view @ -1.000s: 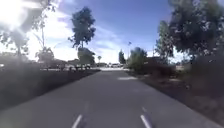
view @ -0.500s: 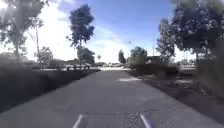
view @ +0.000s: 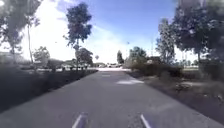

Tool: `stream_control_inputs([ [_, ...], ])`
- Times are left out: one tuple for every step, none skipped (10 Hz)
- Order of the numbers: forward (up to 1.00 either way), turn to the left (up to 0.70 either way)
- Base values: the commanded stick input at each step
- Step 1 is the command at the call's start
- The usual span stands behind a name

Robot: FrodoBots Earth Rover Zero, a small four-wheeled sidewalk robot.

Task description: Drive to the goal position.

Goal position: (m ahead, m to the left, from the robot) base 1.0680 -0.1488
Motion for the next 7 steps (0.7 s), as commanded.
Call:
stream_control_inputs([
  [1.0,0.0],
  [1.0,0.0],
  [1.0,0.0],
  [1.0,0.0],
  [1.0,0.0],
  [1.0,0.0],
  [1.0,0.0],
])
